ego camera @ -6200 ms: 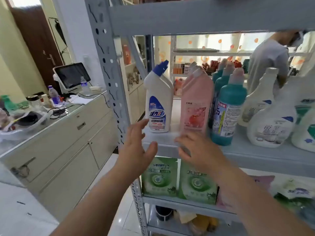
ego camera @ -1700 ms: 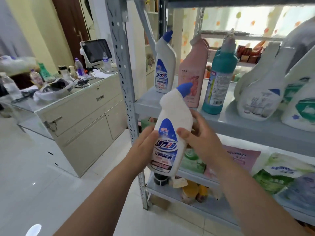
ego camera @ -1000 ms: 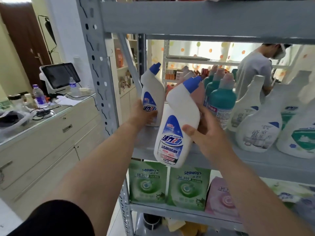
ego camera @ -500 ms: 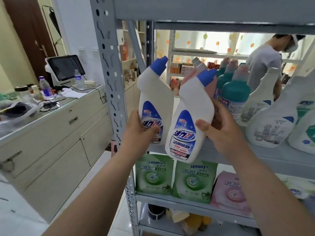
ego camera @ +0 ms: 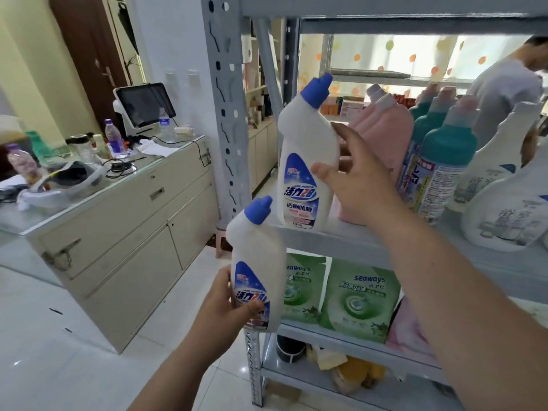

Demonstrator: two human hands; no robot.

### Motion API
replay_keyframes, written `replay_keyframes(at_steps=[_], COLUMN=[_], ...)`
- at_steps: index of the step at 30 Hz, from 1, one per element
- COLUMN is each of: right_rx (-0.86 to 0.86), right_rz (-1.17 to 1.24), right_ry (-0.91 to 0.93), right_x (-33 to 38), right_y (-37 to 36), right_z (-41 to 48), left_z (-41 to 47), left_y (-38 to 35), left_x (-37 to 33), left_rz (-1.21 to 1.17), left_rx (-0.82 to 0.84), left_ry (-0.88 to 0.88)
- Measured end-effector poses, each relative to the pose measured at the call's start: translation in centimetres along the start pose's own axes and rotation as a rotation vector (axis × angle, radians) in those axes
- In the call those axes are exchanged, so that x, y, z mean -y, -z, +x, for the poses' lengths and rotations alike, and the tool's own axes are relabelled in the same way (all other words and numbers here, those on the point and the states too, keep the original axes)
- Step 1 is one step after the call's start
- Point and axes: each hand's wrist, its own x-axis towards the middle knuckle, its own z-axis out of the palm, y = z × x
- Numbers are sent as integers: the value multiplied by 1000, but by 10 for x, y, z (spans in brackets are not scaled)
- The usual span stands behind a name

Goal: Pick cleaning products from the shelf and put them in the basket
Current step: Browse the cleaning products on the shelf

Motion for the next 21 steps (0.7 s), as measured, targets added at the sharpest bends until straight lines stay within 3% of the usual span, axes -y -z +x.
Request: replay_keyframes(at_steps=[7, 16, 21], right_rx=[-98, -232, -252], right_rz=[-171, -464, -422], right_ry=[-4, -29, -71], right_x=[-6, -17, -21], right_y=[-33, -49, -49], right_z=[41, 68, 76], left_z=[9, 32, 43], left_y=[-15, -14, -13], left_x=[33, 43, 49], left_rz=[71, 116, 105], left_rx=[132, 234, 256], left_ry=[104, 109, 130])
